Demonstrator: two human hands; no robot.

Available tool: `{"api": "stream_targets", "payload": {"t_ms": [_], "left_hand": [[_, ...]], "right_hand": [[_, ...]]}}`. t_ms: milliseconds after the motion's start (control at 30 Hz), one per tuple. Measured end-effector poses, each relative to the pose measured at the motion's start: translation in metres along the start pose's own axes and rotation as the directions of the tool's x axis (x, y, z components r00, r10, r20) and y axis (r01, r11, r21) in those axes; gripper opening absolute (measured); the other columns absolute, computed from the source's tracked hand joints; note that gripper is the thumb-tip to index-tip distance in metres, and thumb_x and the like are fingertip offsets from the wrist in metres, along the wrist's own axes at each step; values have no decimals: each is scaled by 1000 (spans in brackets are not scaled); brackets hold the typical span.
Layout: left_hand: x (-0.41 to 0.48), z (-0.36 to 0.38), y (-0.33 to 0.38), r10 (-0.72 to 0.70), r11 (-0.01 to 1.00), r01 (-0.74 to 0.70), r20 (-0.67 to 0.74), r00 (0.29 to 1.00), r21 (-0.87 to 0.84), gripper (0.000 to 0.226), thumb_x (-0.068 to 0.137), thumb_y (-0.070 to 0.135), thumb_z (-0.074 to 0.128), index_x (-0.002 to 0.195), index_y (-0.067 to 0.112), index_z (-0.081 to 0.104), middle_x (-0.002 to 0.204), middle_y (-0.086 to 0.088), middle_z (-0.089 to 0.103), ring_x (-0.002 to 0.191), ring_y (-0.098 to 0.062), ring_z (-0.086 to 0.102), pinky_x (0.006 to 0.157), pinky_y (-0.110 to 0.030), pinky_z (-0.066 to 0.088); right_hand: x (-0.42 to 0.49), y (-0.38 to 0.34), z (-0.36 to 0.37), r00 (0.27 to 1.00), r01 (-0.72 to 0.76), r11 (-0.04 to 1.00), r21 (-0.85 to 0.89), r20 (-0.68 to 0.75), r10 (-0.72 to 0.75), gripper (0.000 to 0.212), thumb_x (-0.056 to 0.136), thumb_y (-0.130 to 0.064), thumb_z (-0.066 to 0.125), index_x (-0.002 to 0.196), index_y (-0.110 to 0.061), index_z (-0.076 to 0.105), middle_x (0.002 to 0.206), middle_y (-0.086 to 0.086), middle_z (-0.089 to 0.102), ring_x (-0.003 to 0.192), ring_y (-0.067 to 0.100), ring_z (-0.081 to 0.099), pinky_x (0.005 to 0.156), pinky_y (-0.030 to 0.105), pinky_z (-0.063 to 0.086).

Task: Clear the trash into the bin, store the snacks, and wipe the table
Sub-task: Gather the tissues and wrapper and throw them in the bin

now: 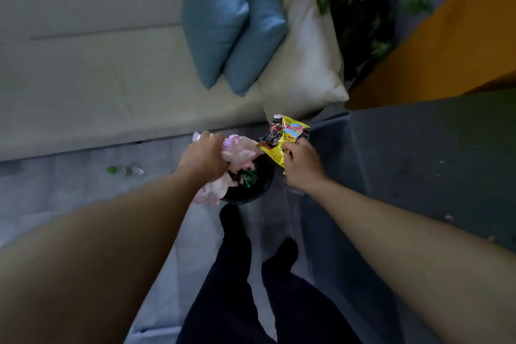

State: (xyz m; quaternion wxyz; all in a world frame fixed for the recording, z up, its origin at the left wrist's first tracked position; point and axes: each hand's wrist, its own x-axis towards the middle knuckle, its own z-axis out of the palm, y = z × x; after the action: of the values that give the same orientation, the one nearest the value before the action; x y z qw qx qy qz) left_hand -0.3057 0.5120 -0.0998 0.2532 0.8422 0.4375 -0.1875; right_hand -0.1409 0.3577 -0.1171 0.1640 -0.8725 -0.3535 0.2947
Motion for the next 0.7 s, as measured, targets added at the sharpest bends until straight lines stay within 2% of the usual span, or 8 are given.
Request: {"api": "stream_targets", "payload": {"t_ms": [233, 333, 467, 567, 700], "left_hand": [[66, 55, -22, -30, 999, 31, 83, 996, -9, 34, 87, 28, 58, 117, 13, 53, 126, -15, 51, 116, -40, 51, 88, -47, 48], [90, 83, -33, -31, 1000, 32, 119, 992, 1, 33, 86, 27, 57, 115, 13, 53, 123, -14, 51, 114, -38, 51, 86, -47, 50], [119, 120, -46, -29, 999, 31, 146, 989, -8, 35, 85, 26, 60, 116, 12, 53, 125, -15, 49, 112, -38, 52, 81, -45, 51], [140, 146, -54, -33, 999, 37, 160, 987, -24, 35, 83, 23, 65, 114, 11, 52, 125, -16, 48, 107, -36, 54, 76, -42, 47], [166, 180, -66, -41, 997, 55, 196, 980, -62, 41, 83, 25, 67, 117, 8, 51, 126, -20, 47, 110, -39, 52, 86, -46, 48]], "right_hand": [[36, 22, 62, 995, -78, 997, -27, 65, 80, 27, 98, -12, 50, 120, -4, 64, 127, 19, 50, 110, 38, 54, 91, 40, 45], [48, 35, 93, 984, -135, 988, -72, 112, 142, 28, 101, -15, 48, 125, -8, 62, 129, 14, 48, 116, 33, 50, 84, 34, 36], [61, 55, 133, 976, -156, 987, -43, 145, 161, 29, 99, -11, 50, 125, -4, 63, 127, 18, 50, 118, 35, 51, 99, 39, 41], [71, 70, 154, 968, -172, 982, -71, 173, 182, 29, 100, -12, 49, 125, -4, 62, 124, 16, 51, 116, 33, 50, 98, 38, 40], [86, 88, 181, 964, -173, 981, -93, 190, 188, 26, 99, -10, 50, 119, -4, 65, 116, 16, 52, 110, 35, 53, 94, 38, 43]]}}
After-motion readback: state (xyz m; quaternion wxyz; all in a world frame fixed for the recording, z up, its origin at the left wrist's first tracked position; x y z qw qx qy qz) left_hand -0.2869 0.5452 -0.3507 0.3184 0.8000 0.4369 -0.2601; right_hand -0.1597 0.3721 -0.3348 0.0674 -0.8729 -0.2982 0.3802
